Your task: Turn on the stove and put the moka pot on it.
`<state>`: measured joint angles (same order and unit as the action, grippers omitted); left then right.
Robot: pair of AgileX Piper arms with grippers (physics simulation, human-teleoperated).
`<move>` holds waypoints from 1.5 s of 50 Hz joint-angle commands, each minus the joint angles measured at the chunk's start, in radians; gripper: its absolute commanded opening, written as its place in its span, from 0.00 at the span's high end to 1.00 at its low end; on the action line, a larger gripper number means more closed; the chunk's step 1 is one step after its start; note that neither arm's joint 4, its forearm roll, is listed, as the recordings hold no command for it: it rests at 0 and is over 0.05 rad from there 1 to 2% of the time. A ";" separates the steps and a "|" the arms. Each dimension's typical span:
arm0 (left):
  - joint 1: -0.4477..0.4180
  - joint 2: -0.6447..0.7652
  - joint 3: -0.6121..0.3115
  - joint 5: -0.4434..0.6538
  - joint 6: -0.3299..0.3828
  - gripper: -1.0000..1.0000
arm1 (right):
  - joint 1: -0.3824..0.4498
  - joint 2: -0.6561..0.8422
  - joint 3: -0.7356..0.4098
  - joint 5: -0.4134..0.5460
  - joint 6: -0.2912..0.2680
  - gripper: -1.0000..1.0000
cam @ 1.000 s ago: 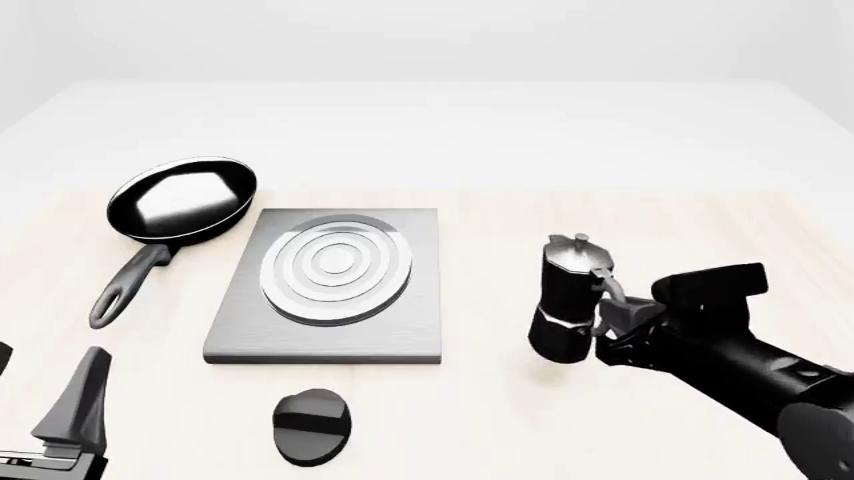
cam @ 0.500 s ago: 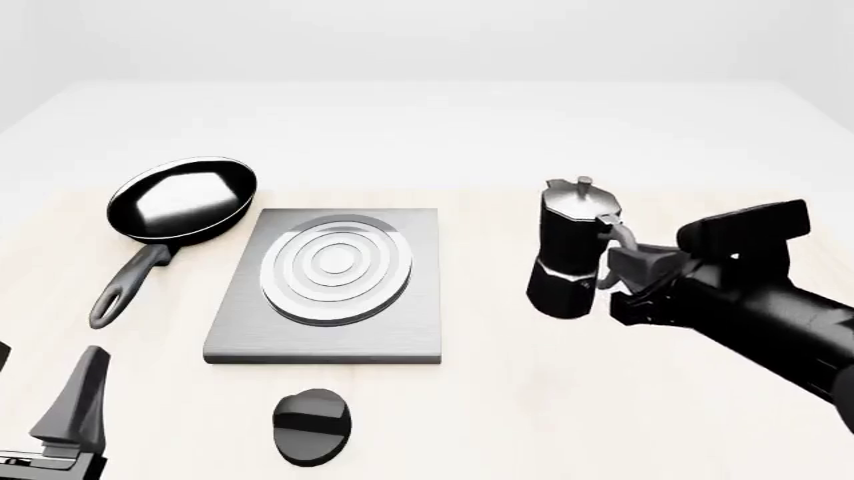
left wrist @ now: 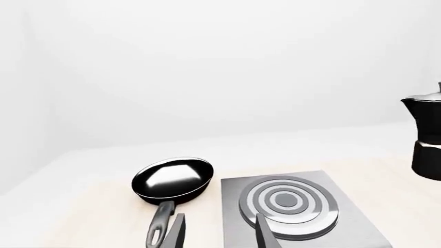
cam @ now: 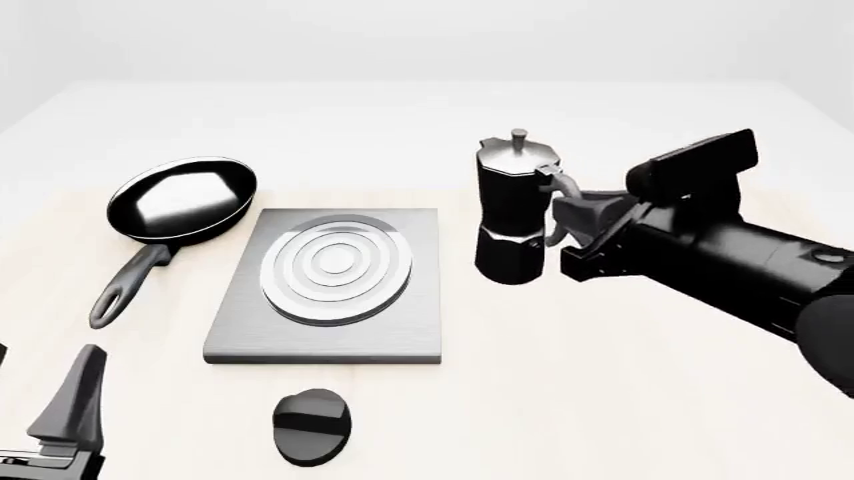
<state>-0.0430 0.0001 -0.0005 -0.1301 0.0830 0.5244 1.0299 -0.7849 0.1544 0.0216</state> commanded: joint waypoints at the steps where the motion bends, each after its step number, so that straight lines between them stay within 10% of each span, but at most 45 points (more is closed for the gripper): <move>1: 0.004 0.000 0.000 -0.001 -0.002 0.00 | 0.065 0.069 -0.079 -0.034 -0.016 1.00; 75: 0.027 0.000 0.000 0.036 0.007 0.00 | 0.285 0.622 -0.448 -0.281 -0.025 1.00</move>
<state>-0.0177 0.0003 -0.0003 -0.0987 0.0889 0.7922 1.6063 -1.1967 -0.0923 -0.0249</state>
